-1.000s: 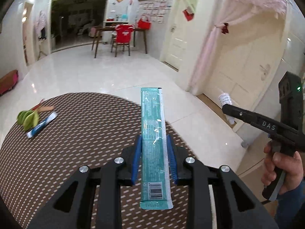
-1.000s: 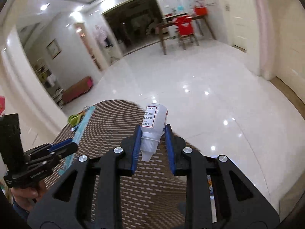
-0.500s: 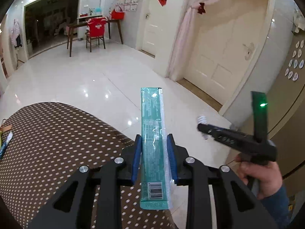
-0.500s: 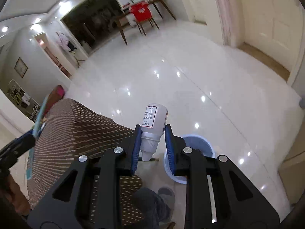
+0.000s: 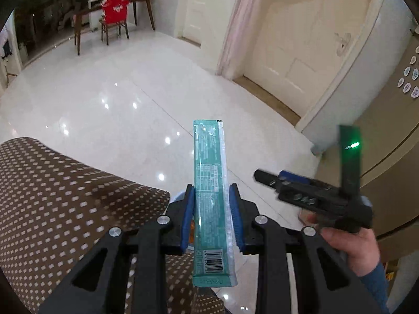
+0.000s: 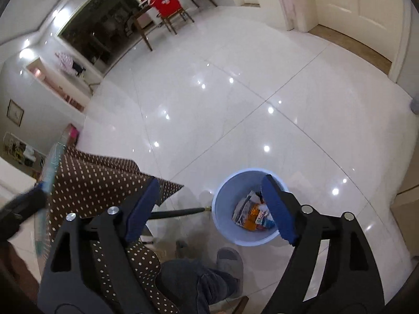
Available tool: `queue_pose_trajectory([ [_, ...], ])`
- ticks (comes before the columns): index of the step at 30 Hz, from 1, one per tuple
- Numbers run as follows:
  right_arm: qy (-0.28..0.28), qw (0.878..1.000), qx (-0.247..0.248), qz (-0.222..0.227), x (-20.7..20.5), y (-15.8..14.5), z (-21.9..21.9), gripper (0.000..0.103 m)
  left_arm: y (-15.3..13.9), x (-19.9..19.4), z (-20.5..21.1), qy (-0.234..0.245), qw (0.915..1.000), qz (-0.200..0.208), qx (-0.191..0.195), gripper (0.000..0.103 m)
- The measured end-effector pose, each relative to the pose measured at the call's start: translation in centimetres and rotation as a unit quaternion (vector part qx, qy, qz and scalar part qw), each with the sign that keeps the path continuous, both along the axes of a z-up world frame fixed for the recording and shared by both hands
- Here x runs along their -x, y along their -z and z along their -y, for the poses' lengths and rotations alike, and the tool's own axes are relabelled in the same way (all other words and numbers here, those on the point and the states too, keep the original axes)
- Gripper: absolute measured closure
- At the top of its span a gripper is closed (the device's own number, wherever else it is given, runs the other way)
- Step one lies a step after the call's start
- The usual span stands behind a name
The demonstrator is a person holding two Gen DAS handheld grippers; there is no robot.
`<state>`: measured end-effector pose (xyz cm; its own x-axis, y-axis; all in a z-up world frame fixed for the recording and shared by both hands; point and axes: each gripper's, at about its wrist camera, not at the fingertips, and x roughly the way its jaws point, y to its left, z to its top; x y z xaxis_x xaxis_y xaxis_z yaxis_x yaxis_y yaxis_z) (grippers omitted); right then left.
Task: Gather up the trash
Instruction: 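Carry tube and bottle to the blue wastebasket and open both tools, then move both tools back over the table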
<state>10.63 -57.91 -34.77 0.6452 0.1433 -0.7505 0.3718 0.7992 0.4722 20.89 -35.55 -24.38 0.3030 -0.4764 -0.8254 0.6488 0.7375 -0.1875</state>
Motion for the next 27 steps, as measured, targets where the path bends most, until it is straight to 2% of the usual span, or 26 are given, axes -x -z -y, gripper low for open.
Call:
queue_pose_trajectory([
  [6, 0.040, 0.998, -0.003, 0.039, 0.8, -2.4, 2.2, 0.015, 2.4, -1.4, 2.7, 0.024, 0.9990, -0.033, -0.019, 0.077],
  [10, 0.044, 0.997, 0.002, 0.058, 1.3, -3.9, 2.6, 0.014, 3.7, -2.3, 3.7, 0.037, 0.9977, -0.051, -0.028, 0.075],
  [12, 0.043, 0.997, 0.004, 0.065, 1.4, -4.6, 2.3, 0.012, 4.2, -2.7, 4.3, 0.045, 0.9965, -0.058, -0.039, 0.053],
  [13, 0.042, 0.997, 0.005, 0.067, 1.5, -4.8, 2.2, 0.010, 4.2, -3.1, 4.1, 0.043, 0.9967, -0.055, -0.041, 0.024],
  [14, 0.041, 0.997, 0.006, 0.070, 1.5, -5.1, 2.1, 0.009, 3.8, -3.1, 3.8, 0.034, 0.9977, -0.041, -0.042, 0.012],
  [22, 0.043, 0.996, 0.021, 0.071, 1.7, -6.1, 0.4, 0.006, 1.4, -1.8, 1.6, 0.006, 0.9992, -0.006, -0.039, 0.012],
  [27, 0.035, 0.996, 0.035, 0.075, 1.4, -7.6, -1.5, 0.006, -1.0, -0.7, -0.6, -0.009, 0.9998, 0.012, -0.016, 0.012],
])
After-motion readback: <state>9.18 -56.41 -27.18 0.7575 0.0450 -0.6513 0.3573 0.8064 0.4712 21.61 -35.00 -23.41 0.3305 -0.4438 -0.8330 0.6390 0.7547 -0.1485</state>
